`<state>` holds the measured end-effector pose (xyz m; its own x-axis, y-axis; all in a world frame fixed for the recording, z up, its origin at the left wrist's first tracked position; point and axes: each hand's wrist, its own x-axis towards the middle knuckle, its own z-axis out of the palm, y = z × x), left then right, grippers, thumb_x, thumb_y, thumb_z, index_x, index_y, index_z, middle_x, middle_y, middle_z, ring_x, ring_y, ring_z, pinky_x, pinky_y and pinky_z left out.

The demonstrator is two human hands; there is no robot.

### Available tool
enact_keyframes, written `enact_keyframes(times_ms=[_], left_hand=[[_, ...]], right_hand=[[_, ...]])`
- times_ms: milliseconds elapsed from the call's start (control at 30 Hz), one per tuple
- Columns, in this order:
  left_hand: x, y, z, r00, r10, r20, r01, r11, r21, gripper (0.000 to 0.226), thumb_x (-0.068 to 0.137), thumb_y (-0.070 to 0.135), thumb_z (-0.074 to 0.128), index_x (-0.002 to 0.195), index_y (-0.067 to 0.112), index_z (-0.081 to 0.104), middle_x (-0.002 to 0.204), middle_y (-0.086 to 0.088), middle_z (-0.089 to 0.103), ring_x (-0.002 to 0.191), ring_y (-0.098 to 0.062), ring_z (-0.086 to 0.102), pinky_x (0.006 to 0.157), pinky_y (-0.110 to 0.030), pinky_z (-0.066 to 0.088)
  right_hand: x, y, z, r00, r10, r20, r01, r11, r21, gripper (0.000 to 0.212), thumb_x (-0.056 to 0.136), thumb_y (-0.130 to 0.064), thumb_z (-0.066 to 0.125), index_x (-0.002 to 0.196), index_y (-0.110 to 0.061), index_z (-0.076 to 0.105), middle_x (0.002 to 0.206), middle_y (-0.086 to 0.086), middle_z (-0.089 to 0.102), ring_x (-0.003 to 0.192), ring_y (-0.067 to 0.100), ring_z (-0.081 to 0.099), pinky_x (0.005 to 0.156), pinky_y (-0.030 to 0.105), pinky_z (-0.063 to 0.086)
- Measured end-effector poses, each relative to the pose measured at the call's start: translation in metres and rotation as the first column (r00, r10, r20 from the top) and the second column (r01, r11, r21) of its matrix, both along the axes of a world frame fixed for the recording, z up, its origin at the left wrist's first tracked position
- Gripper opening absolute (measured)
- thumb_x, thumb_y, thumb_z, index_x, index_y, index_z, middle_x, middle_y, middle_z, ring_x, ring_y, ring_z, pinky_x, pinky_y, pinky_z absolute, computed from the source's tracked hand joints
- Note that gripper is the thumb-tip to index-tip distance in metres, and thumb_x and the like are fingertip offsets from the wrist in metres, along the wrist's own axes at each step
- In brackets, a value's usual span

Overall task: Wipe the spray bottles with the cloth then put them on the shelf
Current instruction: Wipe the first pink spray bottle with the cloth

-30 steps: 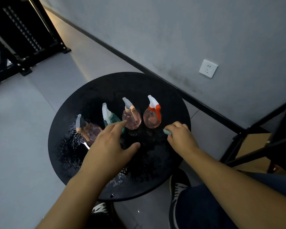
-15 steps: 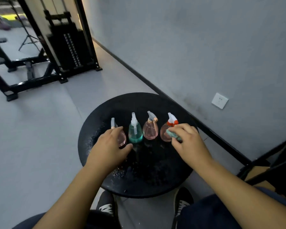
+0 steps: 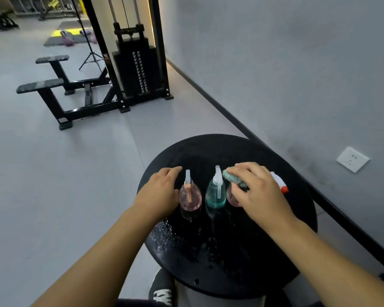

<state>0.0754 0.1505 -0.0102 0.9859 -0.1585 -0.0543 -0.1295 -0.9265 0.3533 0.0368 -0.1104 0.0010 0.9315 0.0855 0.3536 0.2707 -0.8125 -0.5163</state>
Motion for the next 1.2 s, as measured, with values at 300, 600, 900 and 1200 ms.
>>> enact_keyframes(times_ms=[300, 600, 900, 1200], left_hand=[[0.038, 0.001, -0.044, 0.997, -0.044, -0.058, 0.037, 0.994, -0.104, 0.056, 0.11, 0.029, 0.055, 0.158, 0.053, 0.041, 0.167, -0.001, 0.038, 0.153, -0.026, 0.037, 0.12, -0.047, 0.042], [0.043, -0.005, -0.045, 0.997, -0.051, -0.065, 0.046, 0.997, -0.067, 0.045, 0.105, 0.048, 0.061, 0.15, 0.05, 0.054, 0.173, -0.005, 0.029, 0.16, -0.028, 0.028, 0.125, -0.046, 0.033], [0.046, -0.009, -0.055, 0.986, 0.164, -0.017, -0.165, 0.98, -0.111, 0.032, 0.098, 0.048, 0.071, 0.102, 0.023, 0.051, 0.105, 0.001, 0.056, 0.096, -0.022, 0.057, 0.077, -0.037, 0.046], [0.042, 0.022, -0.074, 0.965, -0.008, -0.263, -0.104, 0.907, -0.408, 0.058, 0.089, 0.009, 0.067, 0.124, 0.056, 0.068, 0.102, 0.007, 0.075, 0.071, -0.01, 0.059, 0.07, -0.029, 0.052]], right_hand=[[0.028, 0.007, -0.01, 0.999, -0.009, -0.044, 0.014, 0.993, 0.115, 0.034, 0.093, -0.016, 0.071, 0.123, -0.031, 0.073, 0.124, -0.019, 0.059, 0.118, 0.004, 0.054, 0.091, 0.003, 0.036], [0.027, 0.0, -0.012, 1.0, -0.009, -0.027, 0.014, 0.984, 0.177, 0.035, 0.091, -0.012, 0.072, 0.122, -0.029, 0.074, 0.123, -0.018, 0.061, 0.12, 0.007, 0.057, 0.095, 0.012, 0.042], [0.027, -0.009, -0.012, 1.0, -0.02, 0.017, 0.015, 0.969, 0.247, 0.037, 0.09, -0.011, 0.075, 0.121, -0.03, 0.075, 0.122, -0.018, 0.062, 0.12, 0.009, 0.06, 0.099, 0.029, 0.053], [0.028, -0.008, -0.011, 1.0, -0.008, -0.014, 0.011, 0.969, 0.248, 0.035, 0.092, -0.016, 0.072, 0.122, -0.034, 0.073, 0.122, -0.022, 0.059, 0.117, 0.008, 0.059, 0.089, 0.036, 0.058]])
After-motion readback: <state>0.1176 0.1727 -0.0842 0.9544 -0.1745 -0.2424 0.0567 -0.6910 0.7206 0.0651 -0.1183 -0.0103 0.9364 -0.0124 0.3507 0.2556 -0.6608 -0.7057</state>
